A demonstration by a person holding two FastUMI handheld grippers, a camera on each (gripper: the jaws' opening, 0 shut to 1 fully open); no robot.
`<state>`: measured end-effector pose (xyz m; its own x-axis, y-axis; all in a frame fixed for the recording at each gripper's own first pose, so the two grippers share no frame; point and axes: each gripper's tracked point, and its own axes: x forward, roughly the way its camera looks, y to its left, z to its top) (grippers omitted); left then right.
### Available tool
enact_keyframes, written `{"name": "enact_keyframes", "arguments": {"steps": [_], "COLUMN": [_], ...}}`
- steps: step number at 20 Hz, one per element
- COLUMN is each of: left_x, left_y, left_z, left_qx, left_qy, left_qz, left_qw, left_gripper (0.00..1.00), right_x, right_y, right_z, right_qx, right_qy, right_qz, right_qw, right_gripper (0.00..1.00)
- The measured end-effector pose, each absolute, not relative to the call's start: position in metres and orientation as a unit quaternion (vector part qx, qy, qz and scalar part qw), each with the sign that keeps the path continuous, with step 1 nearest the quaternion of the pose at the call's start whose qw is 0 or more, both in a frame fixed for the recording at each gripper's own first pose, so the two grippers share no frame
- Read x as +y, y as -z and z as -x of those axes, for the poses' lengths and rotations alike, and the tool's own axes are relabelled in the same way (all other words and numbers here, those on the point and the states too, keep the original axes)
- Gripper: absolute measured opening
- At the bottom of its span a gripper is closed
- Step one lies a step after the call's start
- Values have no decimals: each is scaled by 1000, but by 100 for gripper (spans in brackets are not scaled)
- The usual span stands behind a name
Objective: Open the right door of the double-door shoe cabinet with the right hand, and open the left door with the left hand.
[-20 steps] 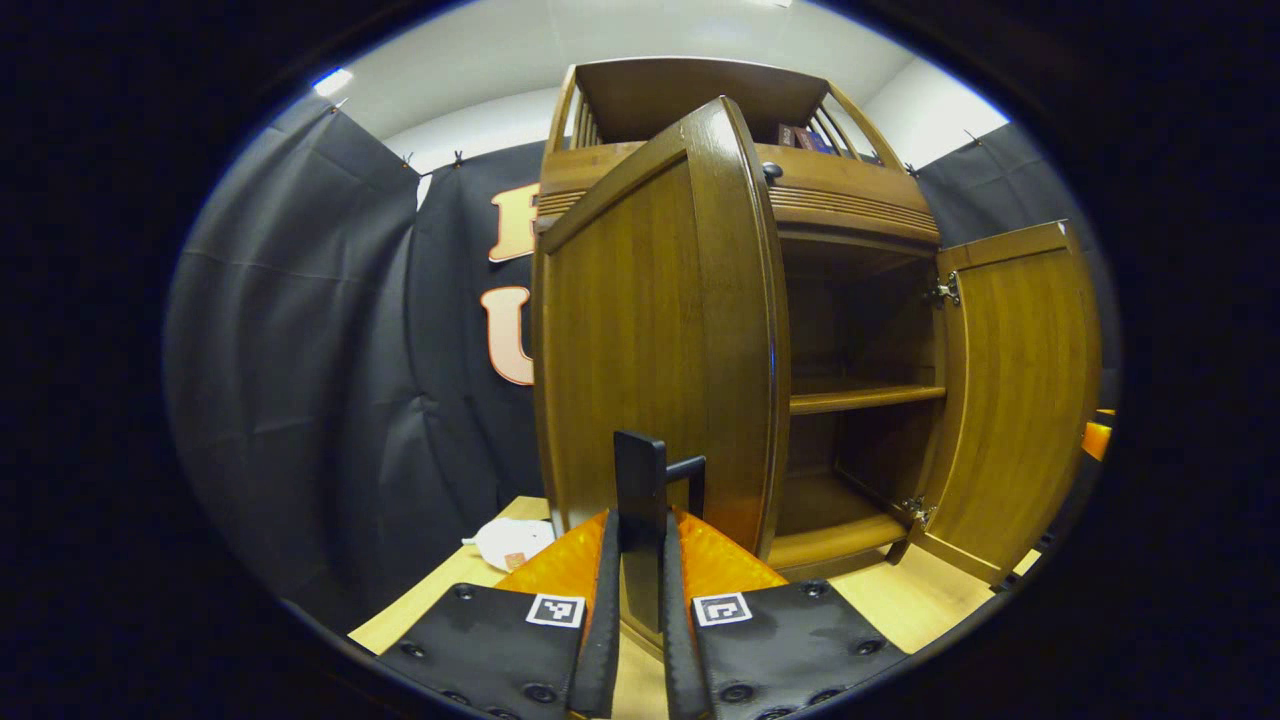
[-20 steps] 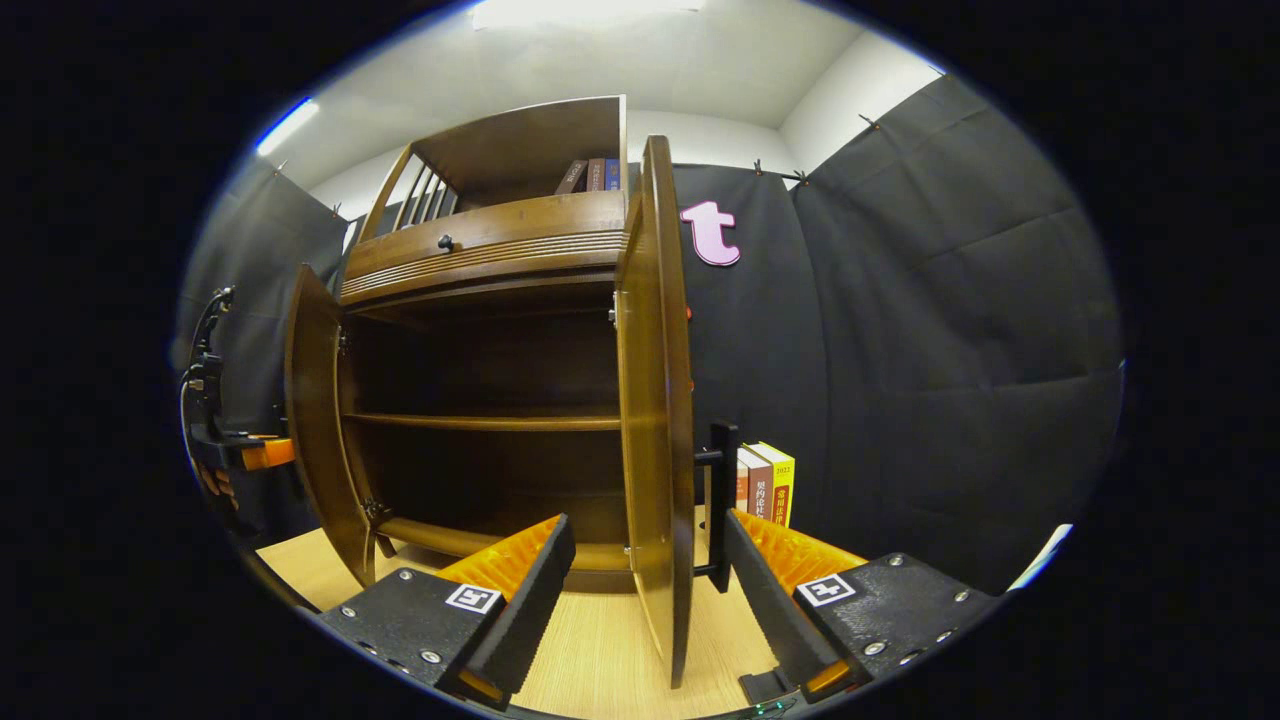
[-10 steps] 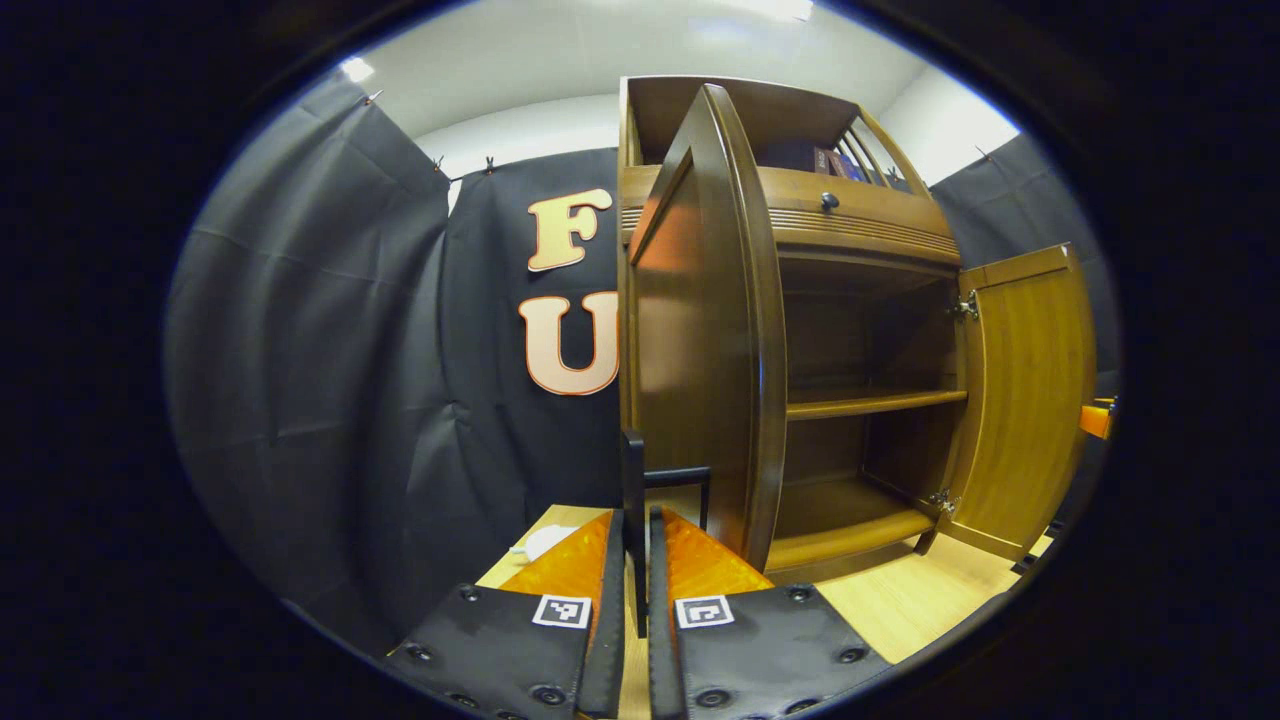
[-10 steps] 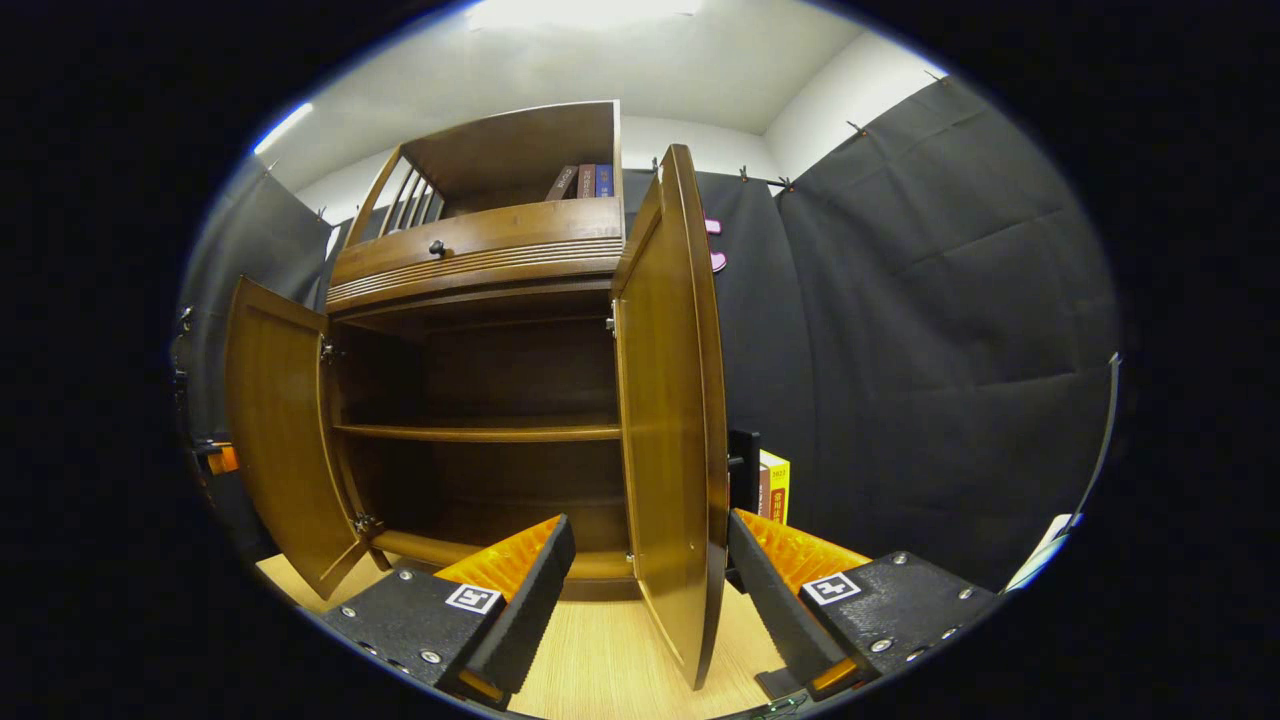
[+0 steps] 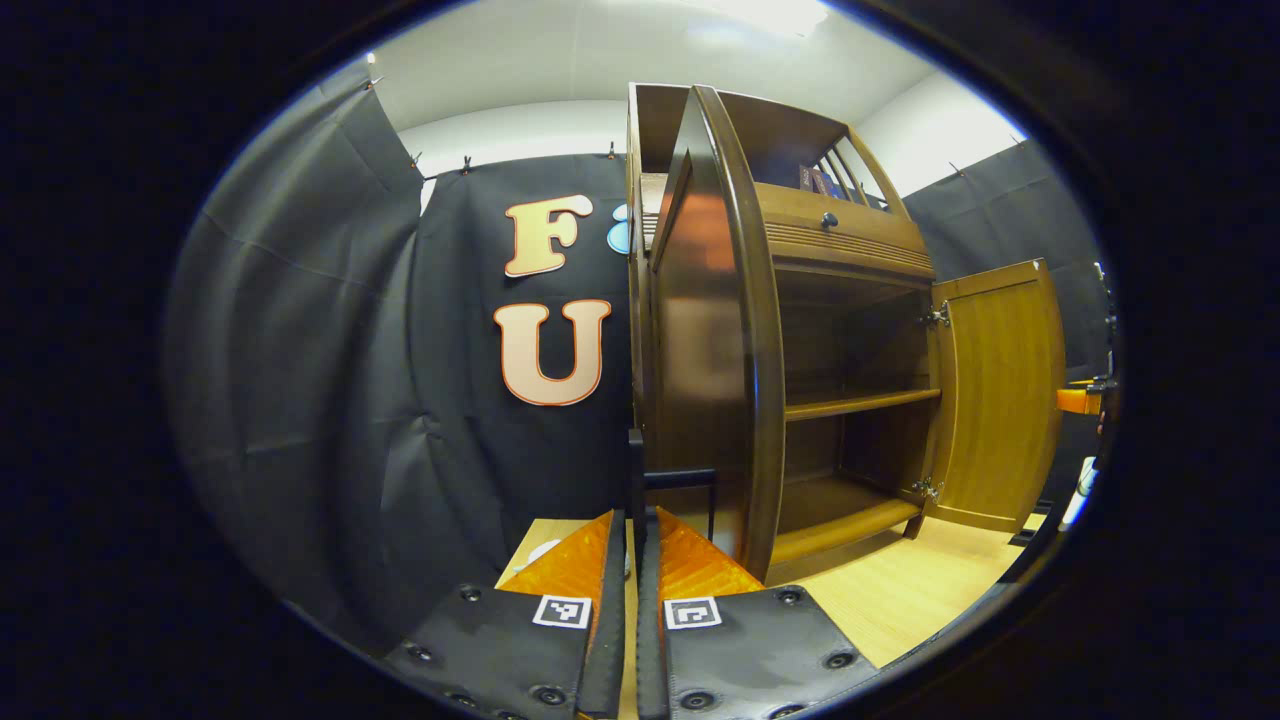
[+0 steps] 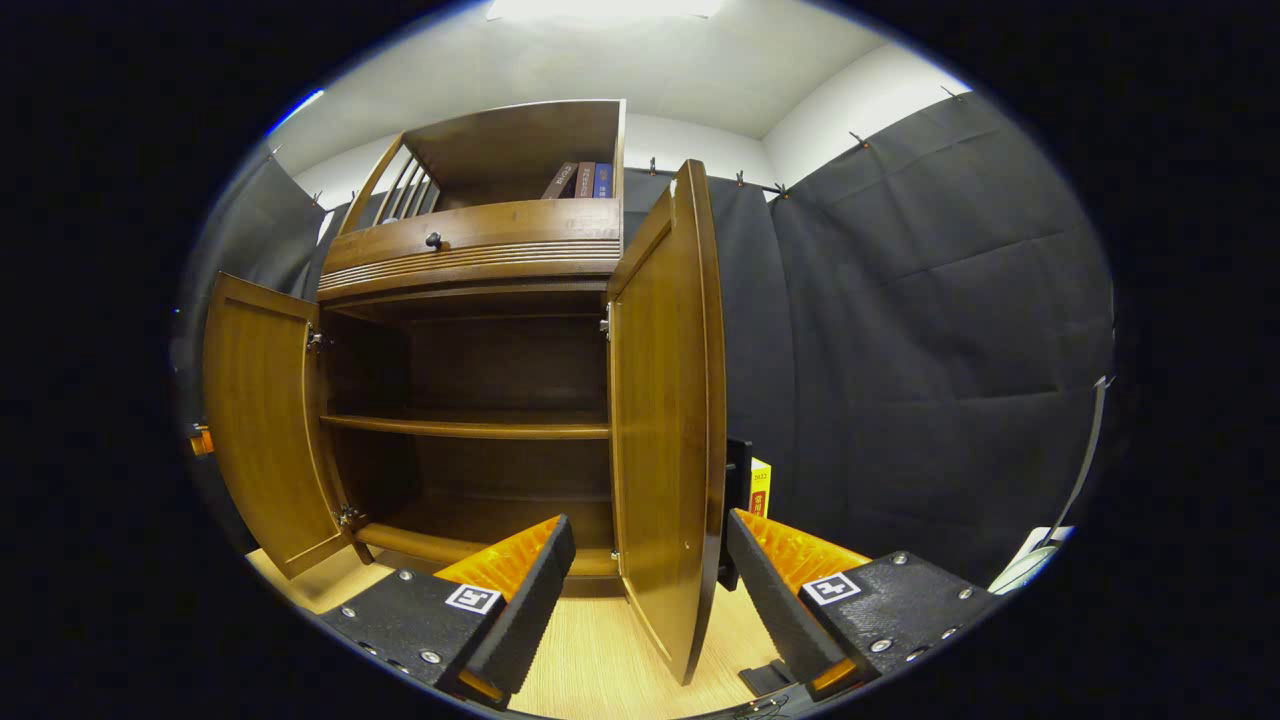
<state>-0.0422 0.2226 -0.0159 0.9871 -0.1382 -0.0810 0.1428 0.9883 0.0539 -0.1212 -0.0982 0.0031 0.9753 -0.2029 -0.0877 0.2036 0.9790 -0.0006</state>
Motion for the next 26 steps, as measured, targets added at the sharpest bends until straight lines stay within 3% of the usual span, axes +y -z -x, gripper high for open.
{"name": "enact_keyframes", "arguments": {"steps": [1,2,3,4,5,6,7,8,11,12,13,17,20,21,22,24,25,26], "left_x": [225,228,233,238,243,246,247,246,247,250,253,233,198,189,179,146,126,109], "left_y": [16,15,15,15,16,15,13,14,17,21,24,28,4,-3,-12,-22,-25,-24], "left_z": [42,42,41,40,38,37,36,38,43,48,56,102,114,111,107,96,91,84], "left_qx": [37,34,32,31,31,29,27,26,34,43,51,81,64,58,47,30,23,15], "left_qy": [79,89,98,104,112,117,123,127,124,117,108,83,52,37,21,9,13,18], "left_qz": [-28,-28,-27,-24,-22,-23,-25,-28,-27,-24,-18,-10,-40,-48,-55,-54,-47,-35], "left_qw": [996,995,994,994,993,992,992,991,991,992,993,993,996,996,997,998,999,999], "left_gripper": [13,4,4,22,22,13,15,22,19,19,19,19,13,4,13,13,22,13], "right_x": [-98,-100,-101,-100,-98,-98,-100,-102,-106,-105,-104,-103,-114,-119,-124,-131,-135,-139], "right_y": [-7,-7,-7,-8,-9,-10,-13,-15,-22,-22,-22,-23,-23,-23,-24,-22,-18,-15], "right_z": [121,121,121,121,123,124,124,124,126,125,124,116,108,107,106,105,105,105], "right_qx": [41,40,40,41,42,40,36,34,36,38,36,36,37,37,35,35,37,37], "right_qy": [102,103,104,105,105,104,104,107,111,110,106,90,87,86,86,83,82,82], "right_qz": [-2,1,1,-1,-5,-8,-8,-6,-2,-4,-3,-2,-9,-11,-13,-17,-15,-11], "right_qw": [994,994,994,994,994,994,994,994,993,993,994,995,996,996,996,996,996,996], "right_gripper": [100,100,100,100,94,94,100,94,94,100,94,94,94,94,94,94,94,94]}}
